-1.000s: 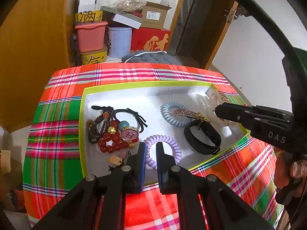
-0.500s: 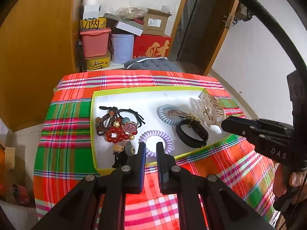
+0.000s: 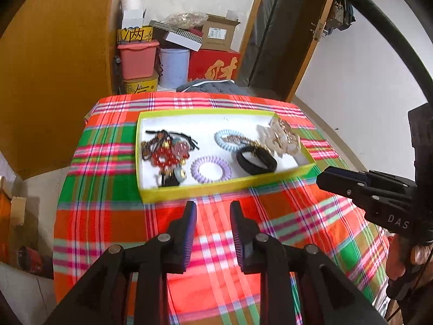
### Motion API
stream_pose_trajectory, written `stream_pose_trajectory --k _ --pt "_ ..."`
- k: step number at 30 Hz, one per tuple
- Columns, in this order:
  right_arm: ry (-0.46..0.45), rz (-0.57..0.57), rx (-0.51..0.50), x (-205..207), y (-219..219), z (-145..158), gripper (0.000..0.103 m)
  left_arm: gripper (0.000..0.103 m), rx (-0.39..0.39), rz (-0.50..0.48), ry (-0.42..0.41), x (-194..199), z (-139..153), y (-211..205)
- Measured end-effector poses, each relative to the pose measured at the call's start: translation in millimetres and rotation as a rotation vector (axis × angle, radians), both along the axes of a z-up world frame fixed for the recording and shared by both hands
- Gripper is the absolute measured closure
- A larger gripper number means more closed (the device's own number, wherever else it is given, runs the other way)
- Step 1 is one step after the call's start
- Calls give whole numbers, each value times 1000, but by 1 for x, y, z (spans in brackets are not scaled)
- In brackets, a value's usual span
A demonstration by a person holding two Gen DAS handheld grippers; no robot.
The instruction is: Organize jewelry
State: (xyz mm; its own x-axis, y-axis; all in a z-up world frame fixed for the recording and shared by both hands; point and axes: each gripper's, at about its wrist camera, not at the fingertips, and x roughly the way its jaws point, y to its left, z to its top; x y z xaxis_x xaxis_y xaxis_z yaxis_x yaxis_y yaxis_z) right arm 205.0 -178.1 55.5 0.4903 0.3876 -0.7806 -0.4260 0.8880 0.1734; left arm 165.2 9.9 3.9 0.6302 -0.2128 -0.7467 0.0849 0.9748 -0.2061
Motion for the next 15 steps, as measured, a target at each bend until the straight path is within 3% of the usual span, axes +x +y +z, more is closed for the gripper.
stream_pose_trajectory --k 5,7,11,15 --pt "2 0 0 -18 -4 -1 79 78 12 5 9 -18 -3 -1" --pt "-1 -7 -11 -24 -6 -1 69 77 14 8 7 -27 -3 -1" --pt "2 -13 -2 -36 -12 -1 65 59 7 26 5 -44 -3 1" --pt "3 -16 -11 -51 -18 0 65 56 -4 45 5 -60 -2 1"
